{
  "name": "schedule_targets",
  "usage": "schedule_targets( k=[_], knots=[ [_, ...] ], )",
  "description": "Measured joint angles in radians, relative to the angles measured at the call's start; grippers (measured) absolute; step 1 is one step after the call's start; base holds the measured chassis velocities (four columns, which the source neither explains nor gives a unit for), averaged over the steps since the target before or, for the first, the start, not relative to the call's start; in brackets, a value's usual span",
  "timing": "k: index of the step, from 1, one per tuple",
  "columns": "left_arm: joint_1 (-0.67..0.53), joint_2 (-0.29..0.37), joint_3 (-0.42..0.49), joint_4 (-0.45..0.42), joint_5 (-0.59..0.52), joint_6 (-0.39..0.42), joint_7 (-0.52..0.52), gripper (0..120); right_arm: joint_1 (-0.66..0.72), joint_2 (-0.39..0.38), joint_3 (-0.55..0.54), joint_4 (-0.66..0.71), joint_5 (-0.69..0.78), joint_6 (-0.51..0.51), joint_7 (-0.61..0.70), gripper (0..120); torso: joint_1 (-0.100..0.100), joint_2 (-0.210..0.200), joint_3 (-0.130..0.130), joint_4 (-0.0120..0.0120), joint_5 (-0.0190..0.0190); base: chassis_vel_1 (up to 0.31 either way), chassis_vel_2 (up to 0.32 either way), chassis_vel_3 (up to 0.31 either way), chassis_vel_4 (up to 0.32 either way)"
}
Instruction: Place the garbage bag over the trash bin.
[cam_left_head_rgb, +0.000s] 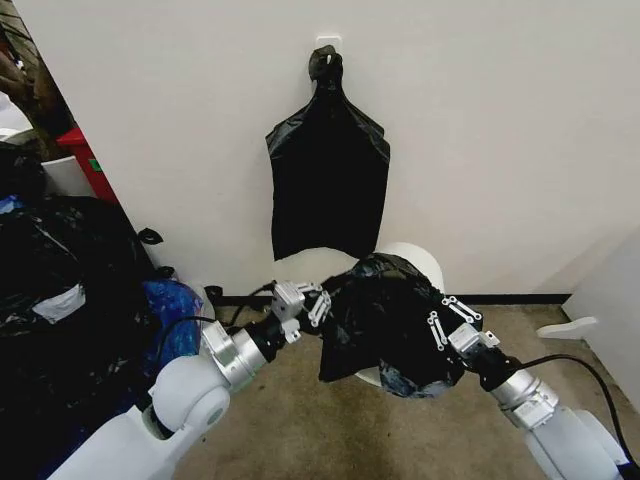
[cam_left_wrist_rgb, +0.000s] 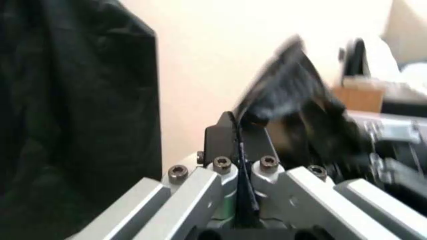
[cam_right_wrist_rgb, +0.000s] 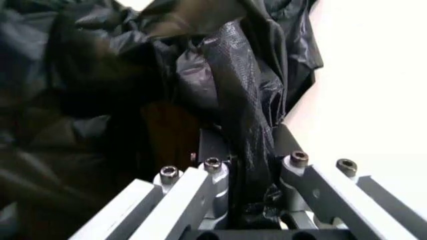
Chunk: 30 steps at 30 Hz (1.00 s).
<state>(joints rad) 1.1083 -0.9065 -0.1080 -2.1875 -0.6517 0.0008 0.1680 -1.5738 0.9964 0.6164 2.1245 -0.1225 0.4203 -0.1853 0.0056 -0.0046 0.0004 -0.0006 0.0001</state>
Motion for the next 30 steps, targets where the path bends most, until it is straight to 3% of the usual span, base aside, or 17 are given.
schedule_targets(
  k=[6,13,20,30],
  knots=[
    [0.004,-0.002,-0.009,-0.015,-0.181,0.033,-0.066,0,0.002,0.01,0.006,-0.015,-0.004,0.065,-0.018,4,0.0,0.0,0.0,0.0,0.0,0.0,0.0,0.0,0.0],
    [0.032,-0.002,-0.02,0.005,-0.291,0.073,-0.09,0,0.023,0.017,0.015,-0.032,0.005,0.158,-0.065,4,0.0,0.0,0.0,0.0001,0.0001,0.0,0.0,0.0,0.0],
    [0.074,-0.003,-0.055,0.033,-0.358,0.121,-0.086,0,0.02,0.015,0.018,-0.02,0.105,0.203,-0.121,4,0.0,0.0,0.0,0.0,0.0,0.0,0.0,0.0,0.0],
    [0.089,0.0,-0.074,0.056,-0.402,0.155,-0.078,0,0.031,-0.018,0.039,0.013,0.254,0.18,-0.142,4,0.0,0.0,0.0,0.0001,0.0,0.0,0.0,0.0,0.0]
  ],
)
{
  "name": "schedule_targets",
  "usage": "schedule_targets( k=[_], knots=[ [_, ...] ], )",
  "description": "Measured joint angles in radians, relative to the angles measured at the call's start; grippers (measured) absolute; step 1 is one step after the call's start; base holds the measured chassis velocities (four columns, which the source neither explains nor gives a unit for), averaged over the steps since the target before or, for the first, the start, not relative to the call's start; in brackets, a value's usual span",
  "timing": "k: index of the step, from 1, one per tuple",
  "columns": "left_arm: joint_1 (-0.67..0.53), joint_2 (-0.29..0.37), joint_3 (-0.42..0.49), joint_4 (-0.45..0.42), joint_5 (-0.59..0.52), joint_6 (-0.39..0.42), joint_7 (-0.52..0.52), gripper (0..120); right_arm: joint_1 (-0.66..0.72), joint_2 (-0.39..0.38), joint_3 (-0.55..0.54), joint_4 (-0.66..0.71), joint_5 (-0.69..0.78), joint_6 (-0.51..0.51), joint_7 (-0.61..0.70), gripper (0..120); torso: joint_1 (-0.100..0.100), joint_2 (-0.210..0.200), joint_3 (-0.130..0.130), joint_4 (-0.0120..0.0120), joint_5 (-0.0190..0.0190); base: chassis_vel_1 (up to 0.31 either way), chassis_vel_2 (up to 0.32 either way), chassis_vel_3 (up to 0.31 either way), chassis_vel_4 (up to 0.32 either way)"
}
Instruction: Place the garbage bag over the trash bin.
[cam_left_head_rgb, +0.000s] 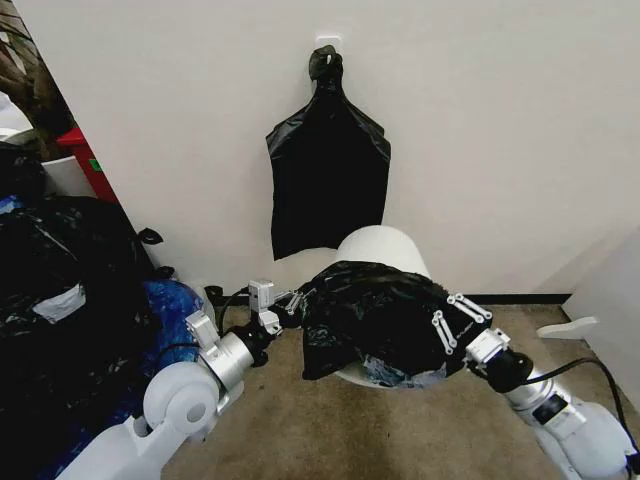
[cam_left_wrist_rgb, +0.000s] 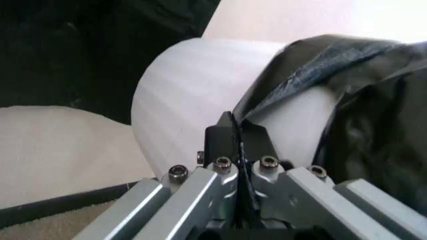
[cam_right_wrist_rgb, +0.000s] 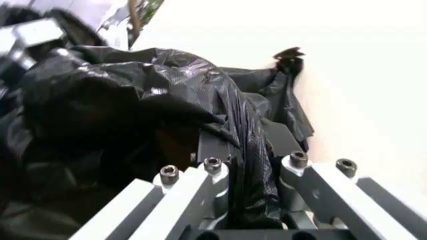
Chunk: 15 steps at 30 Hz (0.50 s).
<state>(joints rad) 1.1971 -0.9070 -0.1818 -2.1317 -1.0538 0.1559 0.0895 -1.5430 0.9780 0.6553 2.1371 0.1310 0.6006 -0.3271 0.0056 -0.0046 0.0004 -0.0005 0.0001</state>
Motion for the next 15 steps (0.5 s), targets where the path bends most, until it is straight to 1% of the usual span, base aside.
schedule_targets(
  k=[4,7,8,9,12,14,15],
  knots=[
    [0.008,0.0,-0.001,0.0,-0.001,0.001,0.0,0,-0.01,-0.015,0.001,0.034,0.107,-0.054,0.004,4,0.0,0.0,0.0,-0.0001,0.0001,0.0,0.0,0.0,0.0],
    [0.013,-0.007,0.014,-0.004,0.001,0.001,-0.001,0,-0.024,-0.04,-0.007,0.134,0.351,-0.224,0.036,4,0.0,0.0,0.0,-0.0002,0.0002,0.0,0.0,0.0,0.0],
    [0.013,-0.007,0.014,-0.004,0.001,0.001,-0.001,0,-0.024,-0.04,-0.007,0.134,0.351,-0.224,0.036,4,0.0,0.0,0.0,-0.0002,0.0002,0.0,0.0,0.0,0.0],
    [0.013,-0.008,0.017,-0.008,0.001,0.001,-0.002,0,-0.027,-0.051,-0.007,0.166,0.414,-0.273,0.048,4,0.0,0.0,0.0,-0.0001,-0.0001,0.0,0.0,0.0,0.0],
    [0.013,-0.009,0.02,-0.012,0.002,0.001,-0.003,0,-0.029,-0.069,-0.005,0.22,0.514,-0.357,0.078,4,0.0,0.0,0.0,-0.0001,0.0001,0.0,0.0,0.0,0.0],
    [0.013,-0.01,0.022,-0.016,0.004,0.001,-0.003,0,-0.025,-0.096,0.0,0.278,0.641,-0.454,0.118,4,0.0,0.0,0.0,-0.0002,-0.0002,0.0,0.0,0.0,0.0],
    [0.013,-0.011,0.025,-0.02,0.006,0.001,-0.004,0,-0.009,-0.11,0.002,0.302,0.733,-0.511,0.14,4,0.0,0.0,0.0,-0.0001,-0.0002,0.0,0.0,0.0,0.0]
  ],
)
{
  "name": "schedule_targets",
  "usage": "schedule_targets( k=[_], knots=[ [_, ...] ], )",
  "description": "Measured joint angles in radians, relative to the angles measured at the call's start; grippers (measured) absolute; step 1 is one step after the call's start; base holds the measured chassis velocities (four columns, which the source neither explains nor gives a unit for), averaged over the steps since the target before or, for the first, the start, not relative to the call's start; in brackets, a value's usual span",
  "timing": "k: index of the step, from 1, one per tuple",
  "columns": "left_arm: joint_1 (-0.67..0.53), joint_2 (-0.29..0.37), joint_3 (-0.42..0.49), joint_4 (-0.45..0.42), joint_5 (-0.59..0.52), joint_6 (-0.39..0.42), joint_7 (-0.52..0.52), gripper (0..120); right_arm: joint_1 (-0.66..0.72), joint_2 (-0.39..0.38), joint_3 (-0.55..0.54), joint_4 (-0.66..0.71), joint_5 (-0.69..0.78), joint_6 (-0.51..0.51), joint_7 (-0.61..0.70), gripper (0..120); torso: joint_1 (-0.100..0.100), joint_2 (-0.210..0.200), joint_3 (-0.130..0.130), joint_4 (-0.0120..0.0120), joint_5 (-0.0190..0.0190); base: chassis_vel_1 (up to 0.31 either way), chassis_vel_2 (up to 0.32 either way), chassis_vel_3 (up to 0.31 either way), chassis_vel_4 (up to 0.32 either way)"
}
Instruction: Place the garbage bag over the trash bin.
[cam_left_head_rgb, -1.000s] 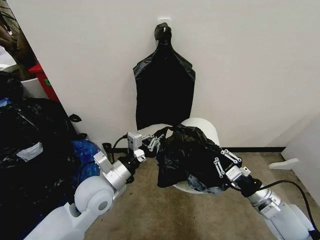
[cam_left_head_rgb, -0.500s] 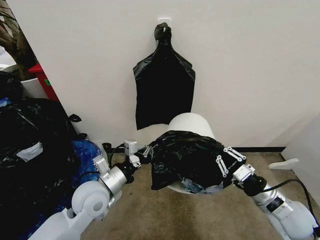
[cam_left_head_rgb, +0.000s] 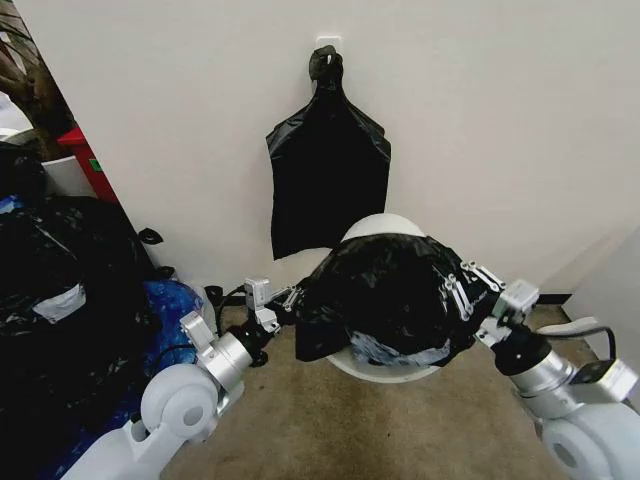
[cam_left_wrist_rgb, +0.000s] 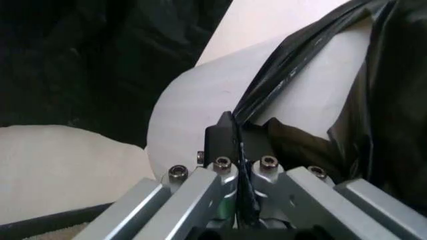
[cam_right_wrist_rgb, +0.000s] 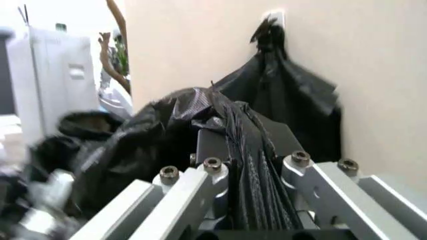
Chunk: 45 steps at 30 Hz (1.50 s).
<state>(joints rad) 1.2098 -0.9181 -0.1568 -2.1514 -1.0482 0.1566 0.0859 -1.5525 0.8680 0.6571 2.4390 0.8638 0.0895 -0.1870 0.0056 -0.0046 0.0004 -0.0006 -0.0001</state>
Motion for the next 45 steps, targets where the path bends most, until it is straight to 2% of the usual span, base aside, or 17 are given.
schedule_targets(
  k=[4,9,15,18,22,24,30,31,35,38,42,45],
  knots=[
    [-0.005,0.0,0.001,-0.015,0.002,-0.004,-0.003,0,0.022,-0.004,-0.005,0.0,0.042,-0.022,-0.005,4,0.0,0.0,0.0,0.0001,0.0004,0.0,0.0,0.0,0.0],
    [-0.012,0.0,0.003,-0.027,0.009,-0.022,-0.006,0,0.016,0.014,-0.017,-0.031,0.003,-0.02,-0.049,4,0.0,0.0,0.0,-0.0002,0.0004,0.0,0.0,0.0,0.0],
    [-0.013,-0.013,0.005,-0.027,0.017,-0.067,-0.011,23,0.028,0.027,-0.025,-0.078,-0.025,-0.047,0.012,4,0.0,0.0,0.0,0.0001,0.0003,0.0,0.0,0.0,0.0],
    [-0.012,-0.018,-0.002,-0.031,0.017,-0.076,-0.019,30,0.031,0.029,-0.024,-0.1,-0.036,-0.052,0.026,4,0.0,0.0,0.0,0.0,0.0003,0.0,0.0,0.0,0.0],
    [-0.005,-0.024,-0.026,-0.035,0.012,-0.093,-0.039,48,0.03,0.034,-0.021,-0.132,-0.051,-0.056,0.054,4,0.0,0.0,0.0,-0.0001,0.0003,0.0,0.0,0.0,0.0],
    [-0.002,-0.026,-0.036,-0.036,0.011,-0.096,-0.042,51,0.03,0.035,-0.021,-0.139,-0.055,-0.056,0.063,4,0.0,0.0,0.0,0.0,0.0002,0.0,0.0,0.0,0.0],
    [0.01,-0.032,-0.069,-0.026,0.016,-0.114,-0.066,79,0.048,0.04,-0.006,-0.233,-0.14,-0.056,0.144,4,0.0,0.0,0.0,-0.0002,0.0003,0.0,0.0,0.0,0.0],
    [0.01,-0.032,-0.069,-0.026,0.016,-0.114,-0.066,79,0.048,0.04,-0.006,-0.233,-0.14,-0.056,0.144,4,0.0,0.0,0.0,-0.0002,0.0003,0.0,0.0,0.0,0.0],
    [0.014,-0.033,-0.07,-0.032,0.017,-0.117,-0.085,95,0.051,0.05,-0.001,-0.269,-0.195,-0.047,0.175,4,0.0,0.0,0.0,0.0,0.0002,0.0,0.0,0.0,0.0],
    [0.018,-0.029,-0.07,-0.049,0.014,-0.114,-0.087,99,0.054,0.058,-0.003,-0.283,-0.238,-0.047,0.21,4,0.0,0.0,0.0,-0.0001,0.0003,0.0,0.0,0.0,0.0],
    [0.028,-0.026,-0.029,-0.121,-0.034,-0.053,-0.101,100,0.063,0.084,-0.031,-0.285,-0.337,-0.072,0.313,4,0.0,0.0,0.0,-0.0001,0.0003,0.0,0.0,0.0,0.0],
    [0.032,-0.029,-0.01,-0.15,-0.072,-0.019,-0.11,100,0.063,0.094,-0.038,-0.29,-0.395,-0.066,0.326,4,0.0,0.0,0.0,-0.0002,0.0004,0.0,0.0,0.0,0.0]
  ],
)
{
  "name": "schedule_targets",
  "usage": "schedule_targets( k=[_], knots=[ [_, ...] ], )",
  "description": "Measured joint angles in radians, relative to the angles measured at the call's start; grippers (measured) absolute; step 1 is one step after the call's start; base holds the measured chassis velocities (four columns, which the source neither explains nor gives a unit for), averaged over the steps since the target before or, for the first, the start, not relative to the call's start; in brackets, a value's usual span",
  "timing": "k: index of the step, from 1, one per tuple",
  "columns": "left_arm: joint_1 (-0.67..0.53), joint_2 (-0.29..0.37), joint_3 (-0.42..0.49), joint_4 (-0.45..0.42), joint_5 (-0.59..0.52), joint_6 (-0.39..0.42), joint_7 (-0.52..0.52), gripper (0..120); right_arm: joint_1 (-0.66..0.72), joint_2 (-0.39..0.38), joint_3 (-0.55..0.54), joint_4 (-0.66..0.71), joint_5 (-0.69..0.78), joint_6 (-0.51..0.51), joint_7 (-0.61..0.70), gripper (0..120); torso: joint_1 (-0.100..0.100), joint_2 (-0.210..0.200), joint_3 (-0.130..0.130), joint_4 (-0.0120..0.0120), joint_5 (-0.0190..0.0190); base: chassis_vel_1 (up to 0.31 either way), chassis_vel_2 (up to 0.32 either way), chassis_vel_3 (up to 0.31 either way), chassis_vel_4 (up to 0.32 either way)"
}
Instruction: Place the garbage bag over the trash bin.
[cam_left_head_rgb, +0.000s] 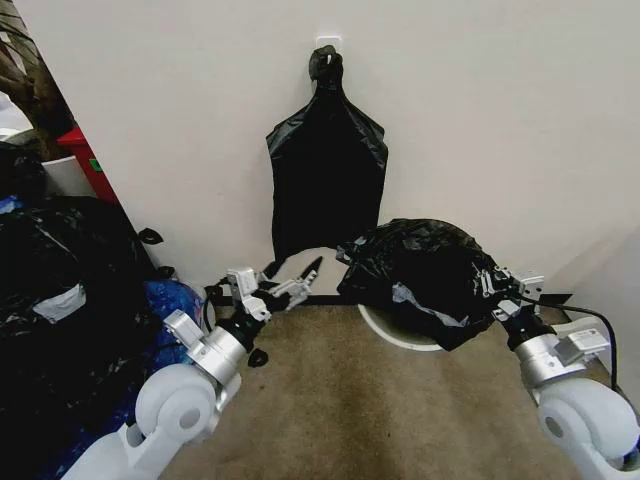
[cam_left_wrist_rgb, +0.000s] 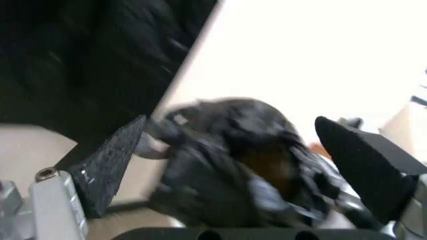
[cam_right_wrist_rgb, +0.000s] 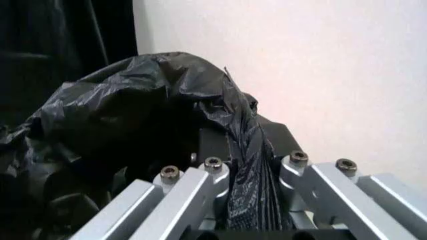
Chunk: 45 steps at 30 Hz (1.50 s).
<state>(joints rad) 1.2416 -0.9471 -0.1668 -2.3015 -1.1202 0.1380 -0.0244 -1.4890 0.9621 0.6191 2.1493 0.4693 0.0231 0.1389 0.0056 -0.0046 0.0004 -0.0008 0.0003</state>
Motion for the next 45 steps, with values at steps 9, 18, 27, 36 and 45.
schedule_targets(
  k=[9,18,27,36,45],
  knots=[
    [-0.038,-0.026,0.065,-0.07,-0.377,0.127,-0.239,100,-0.022,0.018,-0.008,0.013,-0.075,0.019,-0.013,4,0.0,0.0,0.0,0.0003,-0.0003,0.0,0.0,0.0,0.0],
    [-0.128,-0.052,0.14,-0.022,-0.623,0.168,-0.353,100,-0.029,0.027,-0.027,0.049,-0.099,0.02,-0.022,4,0.0,0.0,0.0,0.0002,-0.0002,0.0,0.0,0.0,0.0],
    [-0.176,-0.094,0.193,0.019,-0.623,0.122,-0.377,81,-0.038,0.026,-0.037,0.063,-0.11,0.019,-0.028,4,0.0,0.0,0.0,0.0001,-0.0001,0.0,0.0,0.0,0.0],
    [-0.172,-0.103,0.191,0.014,-0.65,0.125,-0.444,49,-0.037,0.034,-0.046,0.063,-0.135,0.054,-0.039,4,0.0,0.0,0.0,0.0002,-0.0001,0.0,0.0,0.0,0.0],
    [-0.165,-0.149,0.204,0.023,-0.649,0.147,-0.506,14,-0.061,0.046,-0.045,0.088,-0.158,0.07,-0.053,4,0.0,0.0,0.0,0.0002,-0.0001,0.0,0.0,0.0,0.0]
  ],
)
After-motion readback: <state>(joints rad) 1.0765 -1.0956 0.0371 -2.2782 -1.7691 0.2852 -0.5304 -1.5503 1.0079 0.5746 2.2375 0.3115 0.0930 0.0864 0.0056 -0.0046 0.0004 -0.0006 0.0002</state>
